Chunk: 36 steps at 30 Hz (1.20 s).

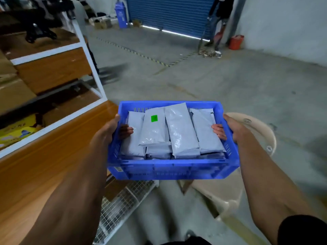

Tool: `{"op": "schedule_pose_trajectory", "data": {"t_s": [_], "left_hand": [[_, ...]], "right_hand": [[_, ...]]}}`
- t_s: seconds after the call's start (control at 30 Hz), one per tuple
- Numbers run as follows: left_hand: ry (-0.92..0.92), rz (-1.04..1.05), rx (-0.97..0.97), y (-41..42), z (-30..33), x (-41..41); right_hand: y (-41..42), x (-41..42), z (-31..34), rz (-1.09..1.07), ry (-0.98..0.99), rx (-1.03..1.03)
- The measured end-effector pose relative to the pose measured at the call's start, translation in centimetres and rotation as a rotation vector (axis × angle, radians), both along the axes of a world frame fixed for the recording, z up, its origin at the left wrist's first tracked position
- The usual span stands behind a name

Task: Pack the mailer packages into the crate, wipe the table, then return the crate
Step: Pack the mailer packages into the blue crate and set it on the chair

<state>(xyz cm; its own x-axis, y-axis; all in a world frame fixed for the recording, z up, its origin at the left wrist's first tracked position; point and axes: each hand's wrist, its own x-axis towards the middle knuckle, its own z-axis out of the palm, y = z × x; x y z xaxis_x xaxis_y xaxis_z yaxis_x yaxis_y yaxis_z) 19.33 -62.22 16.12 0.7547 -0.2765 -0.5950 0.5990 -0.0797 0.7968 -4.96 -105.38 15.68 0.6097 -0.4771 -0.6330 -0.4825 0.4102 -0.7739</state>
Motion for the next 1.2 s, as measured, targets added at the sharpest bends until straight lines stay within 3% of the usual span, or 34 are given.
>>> {"op": "schedule_pose_trajectory", "data": {"t_s": [0.27,0.57,0.87,1.2], "left_hand": [[0.071,-0.304,0.105,-13.8,-2.9,-2.6],[0.078,-0.470,0.116,-24.2,-7.8,-4.8],[0.086,-0.657,0.210,-31.8,-14.9,-3.2],[0.120,-0.789,0.274,-39.8,-28.5,0.0]], "right_hand": [[-8.8,-10.4,-1.3,-0.161,0.083,0.016],[-12.8,-19.3,-6.2,-0.326,0.067,0.009],[-13.1,-20.3,-12.8,-0.434,0.196,0.111],[-15.5,-20.6,-26.7,-0.528,0.239,0.206]]}}
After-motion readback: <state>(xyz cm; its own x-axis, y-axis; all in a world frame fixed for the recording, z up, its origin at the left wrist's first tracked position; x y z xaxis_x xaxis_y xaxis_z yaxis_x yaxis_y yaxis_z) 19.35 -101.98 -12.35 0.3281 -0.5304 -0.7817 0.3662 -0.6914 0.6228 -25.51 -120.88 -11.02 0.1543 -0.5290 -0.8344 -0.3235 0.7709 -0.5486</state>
